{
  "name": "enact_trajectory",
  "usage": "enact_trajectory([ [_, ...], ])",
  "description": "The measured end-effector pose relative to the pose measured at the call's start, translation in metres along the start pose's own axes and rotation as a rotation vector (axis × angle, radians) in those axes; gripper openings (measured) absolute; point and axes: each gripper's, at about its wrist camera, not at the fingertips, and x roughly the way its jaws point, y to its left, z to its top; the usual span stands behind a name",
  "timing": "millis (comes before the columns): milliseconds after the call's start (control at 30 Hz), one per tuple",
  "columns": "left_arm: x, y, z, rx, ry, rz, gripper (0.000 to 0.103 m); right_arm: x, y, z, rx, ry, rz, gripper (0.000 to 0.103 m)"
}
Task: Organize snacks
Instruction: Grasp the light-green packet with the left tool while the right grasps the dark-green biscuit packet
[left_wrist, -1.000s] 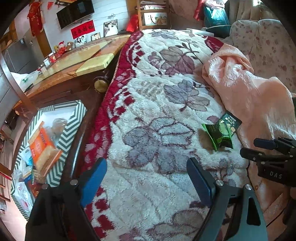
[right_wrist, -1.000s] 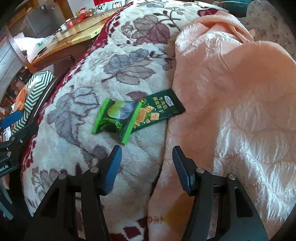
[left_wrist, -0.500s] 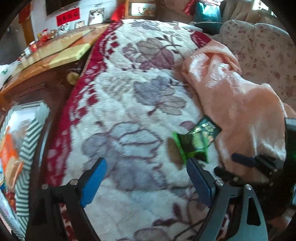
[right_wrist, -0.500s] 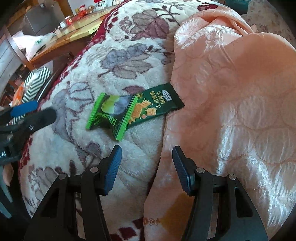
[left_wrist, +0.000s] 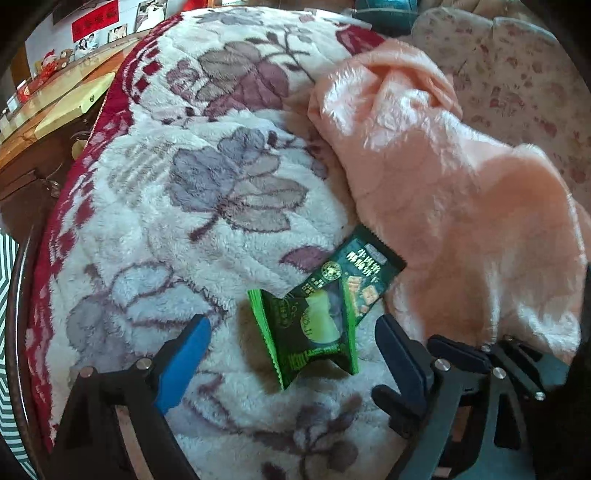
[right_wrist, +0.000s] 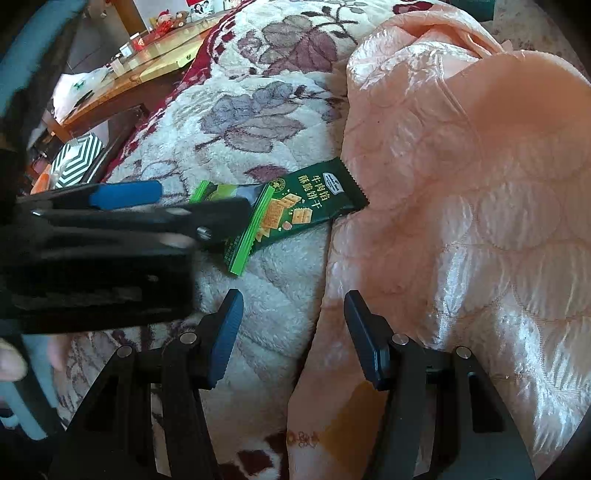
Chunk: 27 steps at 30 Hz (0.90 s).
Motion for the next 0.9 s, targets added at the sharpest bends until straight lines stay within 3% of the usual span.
enact_trajectory([
  [67, 0.005, 0.004, -0.001, -0.002, 0.01, -0.006, 0.053, 0.0, -0.001, 0.0, 0.005, -0.002, 0.007, 0.057],
  [133, 0.009, 0.01, -0.002, -0.007, 0.022, -0.023, 0.045, -0.001, -0.001, 0.0, 0.011, -0.004, 0.014, 0.057],
  [267, -0.002, 0.023, -0.004, -0.017, -0.013, -0.017, 0.039, -0.003, -0.006, 0.002, 0.051, -0.018, 0.056, 0.057],
  [433, -0.026, 0.046, -0.013, -0.031, -0.063, 0.02, 0.037, 0.002, -0.016, 0.014, 0.179, -0.017, 0.141, 0.059],
  [700, -0.058, 0.083, -0.04, -0.048, -0.107, 0.087, 0.037, 0.043, -0.006, 0.056, 0.236, 0.023, 0.098, 0.06],
  [900, -0.068, 0.105, -0.05, -0.085, -0.123, 0.111, 0.037, 0.061, 0.01, 0.089, 0.165, 0.015, 0.027, 0.06],
])
